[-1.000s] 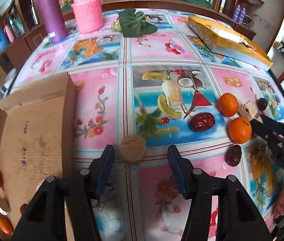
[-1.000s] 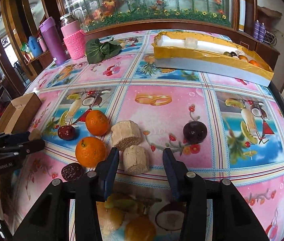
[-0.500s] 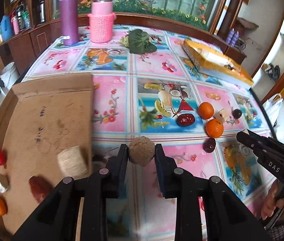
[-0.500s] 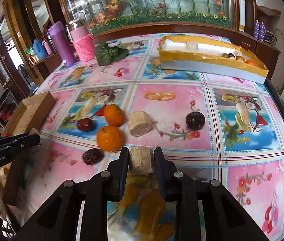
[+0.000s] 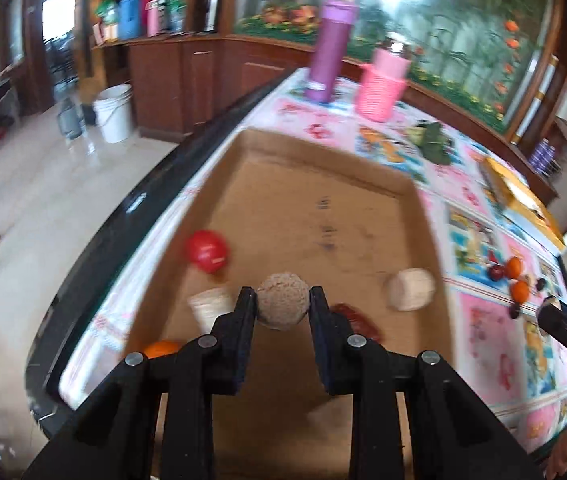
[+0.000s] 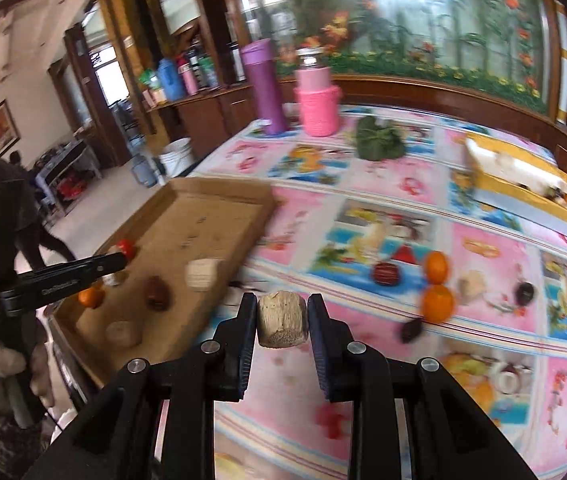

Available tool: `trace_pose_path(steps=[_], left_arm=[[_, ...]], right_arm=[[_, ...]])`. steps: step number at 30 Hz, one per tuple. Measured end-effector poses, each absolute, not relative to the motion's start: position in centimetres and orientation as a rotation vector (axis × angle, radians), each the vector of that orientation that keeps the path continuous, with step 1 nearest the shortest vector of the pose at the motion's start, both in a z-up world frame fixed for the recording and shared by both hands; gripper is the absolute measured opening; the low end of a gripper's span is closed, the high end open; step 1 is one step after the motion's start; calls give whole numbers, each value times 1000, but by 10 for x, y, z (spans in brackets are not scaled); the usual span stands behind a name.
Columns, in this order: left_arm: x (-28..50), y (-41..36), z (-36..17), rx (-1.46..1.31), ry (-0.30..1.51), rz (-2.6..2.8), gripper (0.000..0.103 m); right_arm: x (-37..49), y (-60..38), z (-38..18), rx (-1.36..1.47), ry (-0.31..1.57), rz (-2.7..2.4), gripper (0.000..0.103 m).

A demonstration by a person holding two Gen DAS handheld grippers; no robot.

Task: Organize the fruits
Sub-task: 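Carry the snack and biscuit into the cardboard box and release both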

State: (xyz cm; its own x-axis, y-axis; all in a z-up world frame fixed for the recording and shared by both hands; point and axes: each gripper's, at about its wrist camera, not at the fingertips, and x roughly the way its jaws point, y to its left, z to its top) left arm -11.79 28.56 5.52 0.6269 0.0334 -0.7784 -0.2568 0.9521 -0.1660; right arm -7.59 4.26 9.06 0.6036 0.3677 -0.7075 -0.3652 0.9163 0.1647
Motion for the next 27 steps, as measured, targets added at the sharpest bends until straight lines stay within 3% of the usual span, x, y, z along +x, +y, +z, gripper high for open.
trace_pose_path(steps=[7, 16, 21, 25, 27], left_arm=[[-125, 313, 43, -292, 878, 180, 26], [-128, 322, 41, -391, 849, 131, 27], [-136, 321, 50, -427, 828, 133, 45], [-142, 313, 61, -430, 812, 120, 56], [-146, 306, 68, -418, 806, 121, 70]], right_arm=[[-75, 140, 68, -101, 877, 540, 28], [-76, 185, 34, -191, 947, 541, 29], [-79, 187, 35, -172, 941, 552, 31], [-86, 179, 42, -149, 916, 549, 43], [-89, 169, 46, -128, 903, 541, 44]])
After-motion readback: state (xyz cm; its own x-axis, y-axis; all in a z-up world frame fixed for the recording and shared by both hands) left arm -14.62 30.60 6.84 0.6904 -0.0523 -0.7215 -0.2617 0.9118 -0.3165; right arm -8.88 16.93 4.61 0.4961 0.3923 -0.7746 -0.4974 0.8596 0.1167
